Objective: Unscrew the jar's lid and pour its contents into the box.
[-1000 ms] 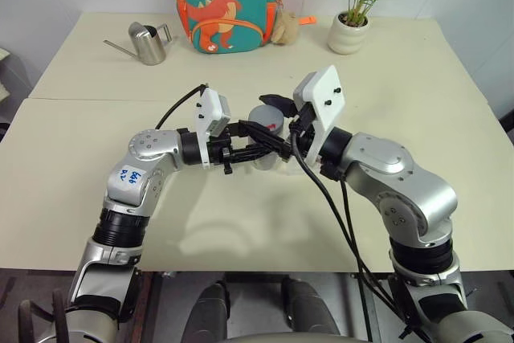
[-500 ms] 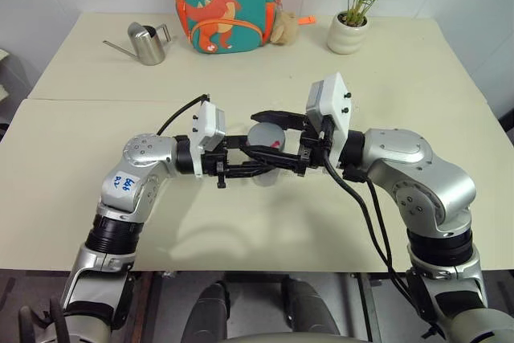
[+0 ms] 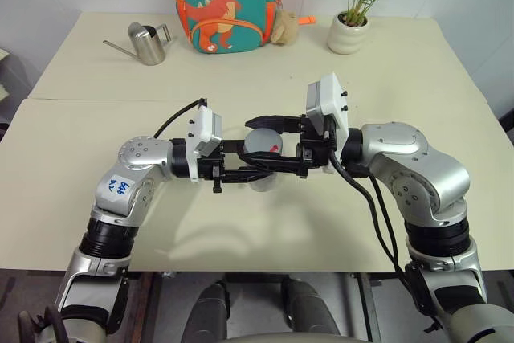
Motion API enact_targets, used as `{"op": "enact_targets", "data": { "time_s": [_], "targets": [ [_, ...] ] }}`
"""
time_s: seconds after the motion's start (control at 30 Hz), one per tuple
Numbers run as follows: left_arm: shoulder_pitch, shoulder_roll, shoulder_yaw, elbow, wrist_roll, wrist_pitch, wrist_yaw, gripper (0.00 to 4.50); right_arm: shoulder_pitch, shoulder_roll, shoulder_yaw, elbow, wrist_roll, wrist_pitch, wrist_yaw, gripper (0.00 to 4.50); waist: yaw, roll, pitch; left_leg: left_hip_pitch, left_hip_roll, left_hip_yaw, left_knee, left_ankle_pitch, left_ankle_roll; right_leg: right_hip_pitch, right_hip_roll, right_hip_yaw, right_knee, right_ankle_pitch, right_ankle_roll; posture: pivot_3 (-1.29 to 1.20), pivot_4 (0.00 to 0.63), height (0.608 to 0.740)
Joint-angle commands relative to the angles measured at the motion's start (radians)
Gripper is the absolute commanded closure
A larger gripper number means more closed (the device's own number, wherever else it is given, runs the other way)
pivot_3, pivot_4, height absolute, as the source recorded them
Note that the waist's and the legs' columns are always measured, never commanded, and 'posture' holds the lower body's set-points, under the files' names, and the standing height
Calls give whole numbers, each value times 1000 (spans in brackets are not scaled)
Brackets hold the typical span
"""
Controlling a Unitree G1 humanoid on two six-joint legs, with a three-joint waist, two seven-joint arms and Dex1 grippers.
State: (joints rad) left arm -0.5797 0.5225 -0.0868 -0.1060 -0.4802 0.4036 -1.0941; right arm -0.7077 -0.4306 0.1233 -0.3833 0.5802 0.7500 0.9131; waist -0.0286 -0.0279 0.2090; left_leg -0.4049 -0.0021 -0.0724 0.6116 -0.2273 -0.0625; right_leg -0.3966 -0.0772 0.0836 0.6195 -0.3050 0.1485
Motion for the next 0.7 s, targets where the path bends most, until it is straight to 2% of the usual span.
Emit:
{"op": "enact_targets", "data": {
  "time_s": [0.03, 0.07, 0.2, 0.7],
  "targets": [
    [-30, 16, 67, 26, 19, -8, 69, 2630, -16, 31, 74, -50, 78, -10, 95, 1925, 0, 0, 0, 0, 0, 0, 0, 0, 0, 0, 0, 0, 0, 0, 0, 0, 150, 740],
    [-33, 16, 68, 25, 17, -10, 68, 2630, -15, 29, 76, -48, 71, -16, 93, 1216, 0, 0, 0, 0, 0, 0, 0, 0, 0, 0, 0, 0, 0, 0, 0, 0, 150, 740],
    [-34, 9, 78, 24, 7, -26, 56, 2630, -10, 40, 74, -39, 48, -37, 80, 19, 0, 0, 0, 0, 0, 0, 0, 0, 0, 0, 0, 0, 0, 0, 0, 0, 150, 740],
    [-7, 20, 84, -3, -26, -45, 2, 2630, -33, 40, 65, 4, 3, -92, 49, 19, -1, 0, 0, 0, 0, 0, 0, 0, 0, 0, 0, 0, 0, 0, 0, 0, 150, 740]
  ]
}}
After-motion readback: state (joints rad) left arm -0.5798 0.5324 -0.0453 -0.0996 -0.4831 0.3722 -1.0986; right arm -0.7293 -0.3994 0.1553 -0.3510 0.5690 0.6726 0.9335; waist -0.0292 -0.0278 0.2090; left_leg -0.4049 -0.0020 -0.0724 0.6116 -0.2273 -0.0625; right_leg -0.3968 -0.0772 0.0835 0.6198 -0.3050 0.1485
